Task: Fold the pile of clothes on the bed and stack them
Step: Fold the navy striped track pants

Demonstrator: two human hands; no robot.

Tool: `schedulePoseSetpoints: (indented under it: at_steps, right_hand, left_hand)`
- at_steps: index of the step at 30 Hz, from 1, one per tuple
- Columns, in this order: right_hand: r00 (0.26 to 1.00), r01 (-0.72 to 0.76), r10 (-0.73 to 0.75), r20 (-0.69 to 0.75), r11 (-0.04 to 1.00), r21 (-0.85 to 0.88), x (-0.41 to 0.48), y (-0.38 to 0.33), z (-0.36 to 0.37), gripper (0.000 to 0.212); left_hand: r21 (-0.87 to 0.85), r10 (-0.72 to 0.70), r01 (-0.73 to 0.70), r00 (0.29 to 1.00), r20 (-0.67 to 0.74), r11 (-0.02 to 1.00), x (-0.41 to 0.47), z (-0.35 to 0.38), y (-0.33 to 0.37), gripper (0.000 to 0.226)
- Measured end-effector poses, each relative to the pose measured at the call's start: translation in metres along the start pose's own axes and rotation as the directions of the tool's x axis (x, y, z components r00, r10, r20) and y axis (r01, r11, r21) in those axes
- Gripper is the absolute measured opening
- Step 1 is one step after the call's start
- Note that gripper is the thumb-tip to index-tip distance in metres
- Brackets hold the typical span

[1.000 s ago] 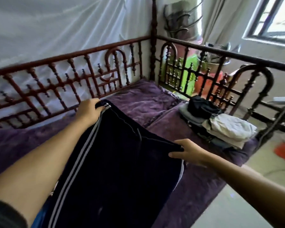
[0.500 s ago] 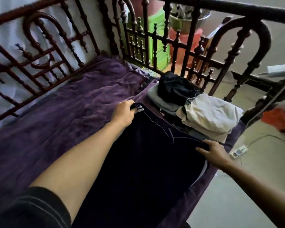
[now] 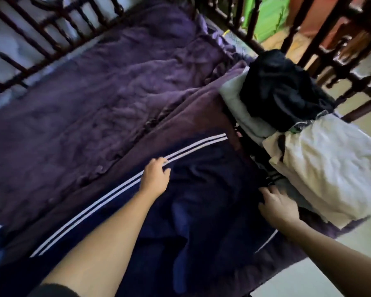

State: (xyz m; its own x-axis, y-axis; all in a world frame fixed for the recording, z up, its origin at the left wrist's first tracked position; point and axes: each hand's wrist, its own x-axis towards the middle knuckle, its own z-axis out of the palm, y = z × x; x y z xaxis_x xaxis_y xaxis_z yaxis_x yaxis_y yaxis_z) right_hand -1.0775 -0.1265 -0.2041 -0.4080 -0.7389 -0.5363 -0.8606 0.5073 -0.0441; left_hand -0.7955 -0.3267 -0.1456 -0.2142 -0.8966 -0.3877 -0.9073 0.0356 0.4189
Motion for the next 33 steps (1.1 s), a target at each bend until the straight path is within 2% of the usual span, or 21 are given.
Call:
schedulePoseSetpoints:
  at_steps: [4, 7, 12, 19, 25, 28, 30, 33]
  right_hand:
    - [0.941, 0.335, -0.336, -0.025, 0.941, -0.036, 0.031, -0.08, -0.025, 0.037]
    - [0.862, 0.506, -0.506, 0.012, 0.859, -0.074, 0.058, -0.146, -0.027, 0.041]
    - [0.834, 0.536, -0.511, 0.206, 0.839, -0.09, 0.056, -0.229, 0.004, 0.059]
    - [0.711, 0.696, -0.633, 0.306, 0.695, -0.18, -0.026, -0.305, 0.031, 0.043]
    - [0.66, 0.751, -0.693, 0.289, 0.61, -0.252, -0.077, -0.403, 0.047, 0.036]
    - [0.644, 0.765, -0.717, 0.267, 0.607, -0.216, -0.098, -0.45, 0.075, 0.033]
    - [0.641, 0.767, -0.74, 0.203, 0.623, -0.152, -0.106, -0.484, 0.1, 0.031]
    - [0.618, 0.786, -0.774, 0.134, 0.612, -0.088, -0.117, -0.548, 0.147, 0.045]
  left_hand:
    - [0.015, -0.284, 0.284, 0.958, 0.028, 0.959, -0.052, -0.008, -0.101, 0.028]
    - [0.022, -0.439, 0.439, 0.897, 0.057, 0.898, -0.098, 0.002, -0.165, 0.026]
    - [-0.052, -0.607, 0.614, 0.788, 0.102, 0.788, -0.178, 0.031, -0.225, 0.026]
    - [-0.245, -0.707, 0.702, 0.702, 0.082, 0.669, -0.261, 0.004, -0.285, 0.028]
    - [-0.318, -0.769, 0.724, 0.638, -0.027, 0.612, -0.301, -0.036, -0.393, 0.03]
    - [-0.231, -0.725, 0.689, 0.67, -0.157, 0.687, -0.291, -0.053, -0.47, 0.036]
    - [-0.132, -0.659, 0.649, 0.709, -0.253, 0.749, -0.27, -0.066, -0.519, 0.042]
    - [0.106, -0.464, 0.513, 0.834, -0.299, 0.852, -0.23, -0.078, -0.576, 0.061]
